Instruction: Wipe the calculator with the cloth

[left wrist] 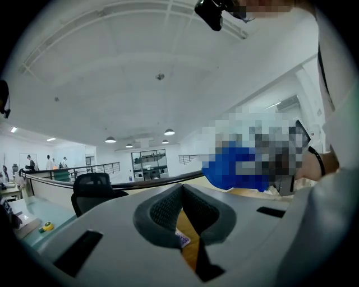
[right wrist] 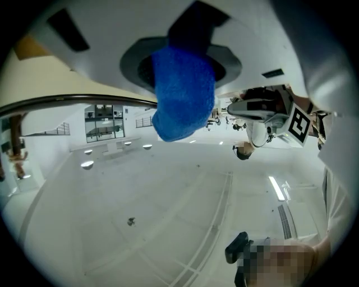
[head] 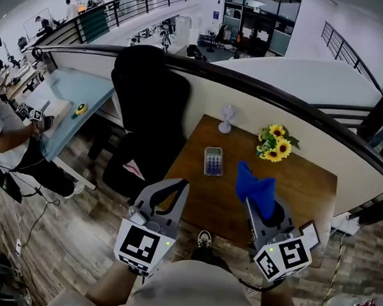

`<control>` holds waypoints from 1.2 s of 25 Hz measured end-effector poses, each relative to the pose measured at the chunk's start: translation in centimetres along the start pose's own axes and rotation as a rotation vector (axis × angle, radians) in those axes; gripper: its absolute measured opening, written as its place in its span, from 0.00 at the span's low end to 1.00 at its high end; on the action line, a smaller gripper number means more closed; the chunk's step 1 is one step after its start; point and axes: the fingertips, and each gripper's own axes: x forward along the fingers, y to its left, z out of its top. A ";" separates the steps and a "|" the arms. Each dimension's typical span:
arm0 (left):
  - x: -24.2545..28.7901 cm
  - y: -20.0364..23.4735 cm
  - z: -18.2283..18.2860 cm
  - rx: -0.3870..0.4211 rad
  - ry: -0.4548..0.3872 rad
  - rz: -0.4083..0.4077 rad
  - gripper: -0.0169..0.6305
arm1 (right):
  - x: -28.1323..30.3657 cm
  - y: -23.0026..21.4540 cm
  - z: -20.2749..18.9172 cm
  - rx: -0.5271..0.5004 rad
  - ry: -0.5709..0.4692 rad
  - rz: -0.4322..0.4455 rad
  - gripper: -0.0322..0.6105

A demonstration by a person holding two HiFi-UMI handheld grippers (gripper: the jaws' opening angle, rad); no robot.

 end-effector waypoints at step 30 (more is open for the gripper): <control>17.5 4.8 -2.3 -0.005 0.134 0.039 0.04 | 12.9 -14.5 -2.5 0.067 0.094 0.069 0.24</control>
